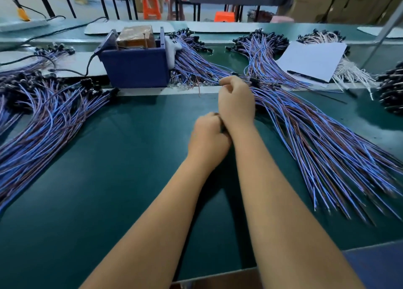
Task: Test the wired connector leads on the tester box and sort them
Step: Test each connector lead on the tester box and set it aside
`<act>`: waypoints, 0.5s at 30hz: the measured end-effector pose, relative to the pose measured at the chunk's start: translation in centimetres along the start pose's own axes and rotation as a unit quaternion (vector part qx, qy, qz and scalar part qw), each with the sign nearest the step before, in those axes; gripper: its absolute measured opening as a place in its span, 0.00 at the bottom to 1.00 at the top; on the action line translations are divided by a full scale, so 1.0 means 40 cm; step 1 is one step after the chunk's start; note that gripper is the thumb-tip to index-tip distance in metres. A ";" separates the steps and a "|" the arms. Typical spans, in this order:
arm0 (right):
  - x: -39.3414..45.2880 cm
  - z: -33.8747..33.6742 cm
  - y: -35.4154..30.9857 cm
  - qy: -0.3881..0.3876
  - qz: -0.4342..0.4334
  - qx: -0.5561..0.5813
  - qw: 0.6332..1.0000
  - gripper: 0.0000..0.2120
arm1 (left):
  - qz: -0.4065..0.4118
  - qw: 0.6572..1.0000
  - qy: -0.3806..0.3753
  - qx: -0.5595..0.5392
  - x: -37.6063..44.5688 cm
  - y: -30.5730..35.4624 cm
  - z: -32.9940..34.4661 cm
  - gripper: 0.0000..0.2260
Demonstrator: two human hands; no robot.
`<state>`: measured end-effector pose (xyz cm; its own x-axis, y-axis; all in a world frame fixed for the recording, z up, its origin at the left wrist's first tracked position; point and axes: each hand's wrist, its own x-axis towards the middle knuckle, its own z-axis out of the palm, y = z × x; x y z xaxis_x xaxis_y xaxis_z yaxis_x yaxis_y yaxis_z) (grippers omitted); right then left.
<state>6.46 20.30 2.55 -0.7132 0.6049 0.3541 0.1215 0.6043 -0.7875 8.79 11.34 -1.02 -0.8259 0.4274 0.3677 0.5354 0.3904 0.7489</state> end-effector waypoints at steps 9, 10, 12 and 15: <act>-0.109 0.187 -0.095 -0.146 0.010 0.151 0.978 0.13 | -0.204 0.957 0.137 0.156 0.057 -0.156 -0.200 0.13; -0.118 0.198 -0.088 -0.175 0.014 0.146 0.974 0.12 | -0.228 0.945 0.137 0.189 0.060 -0.170 -0.224 0.15; -0.125 0.209 -0.072 -0.205 0.016 0.137 0.969 0.11 | -0.270 0.921 0.140 0.244 0.061 -0.197 -0.272 0.17; -0.121 0.209 -0.064 -0.206 0.025 0.157 0.966 0.10 | -0.318 0.890 0.154 0.289 0.054 -0.242 -0.333 0.20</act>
<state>3.82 11.49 -1.38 -0.9336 0.3329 0.1327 -0.0069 0.3535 -0.9354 -0.53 -2.39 -0.13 -0.9557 -0.2389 0.1718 -0.1297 0.8660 0.4829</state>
